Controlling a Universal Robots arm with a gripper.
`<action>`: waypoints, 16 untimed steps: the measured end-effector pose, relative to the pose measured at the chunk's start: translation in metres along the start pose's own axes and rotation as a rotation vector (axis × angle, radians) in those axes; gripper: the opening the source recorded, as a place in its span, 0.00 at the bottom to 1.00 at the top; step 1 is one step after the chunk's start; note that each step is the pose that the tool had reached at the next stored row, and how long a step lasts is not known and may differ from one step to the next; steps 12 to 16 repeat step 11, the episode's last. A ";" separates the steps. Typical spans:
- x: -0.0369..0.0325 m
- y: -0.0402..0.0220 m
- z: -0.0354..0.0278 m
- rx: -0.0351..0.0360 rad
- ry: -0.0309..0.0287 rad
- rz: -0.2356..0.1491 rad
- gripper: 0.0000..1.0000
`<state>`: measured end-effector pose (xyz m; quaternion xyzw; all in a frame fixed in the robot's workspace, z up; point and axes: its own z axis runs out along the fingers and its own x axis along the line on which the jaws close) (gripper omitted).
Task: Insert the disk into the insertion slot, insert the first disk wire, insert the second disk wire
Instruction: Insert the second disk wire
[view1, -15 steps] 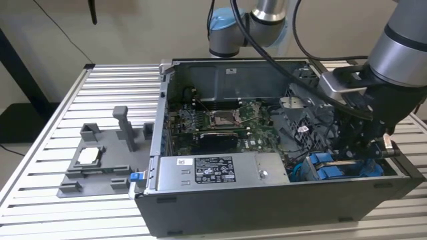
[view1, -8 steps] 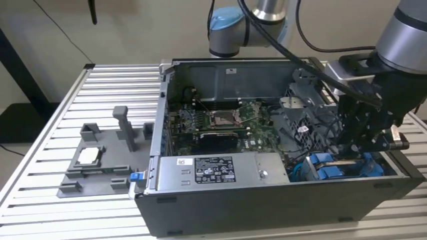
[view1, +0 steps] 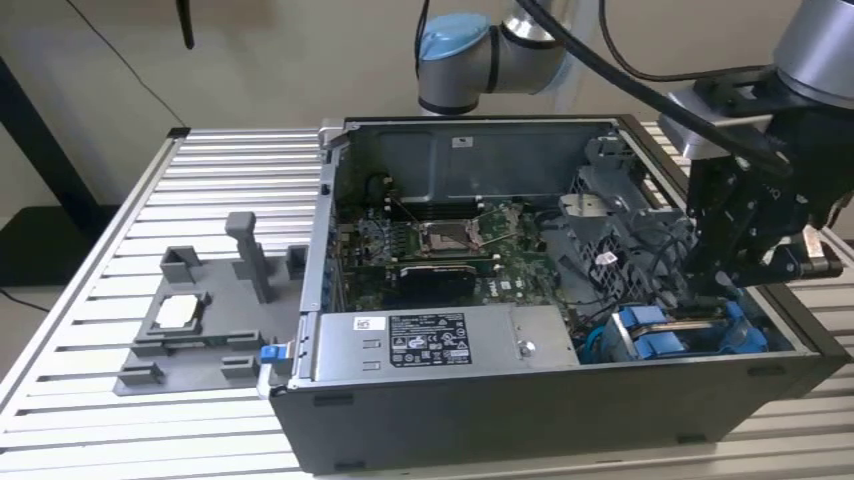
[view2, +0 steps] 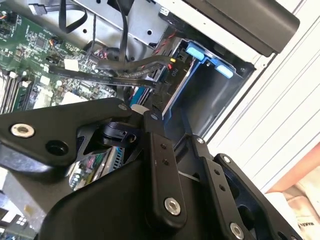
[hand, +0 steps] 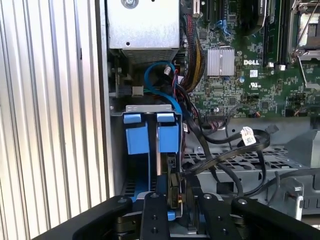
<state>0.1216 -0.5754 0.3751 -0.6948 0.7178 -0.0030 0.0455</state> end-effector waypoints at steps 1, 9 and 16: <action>-0.0001 -0.0002 -0.0024 0.0000 0.0001 0.000 0.31; -0.0005 -0.0006 -0.0081 0.0000 0.0002 0.000 0.31; -0.0005 -0.0006 -0.0082 0.0000 0.0001 0.000 0.31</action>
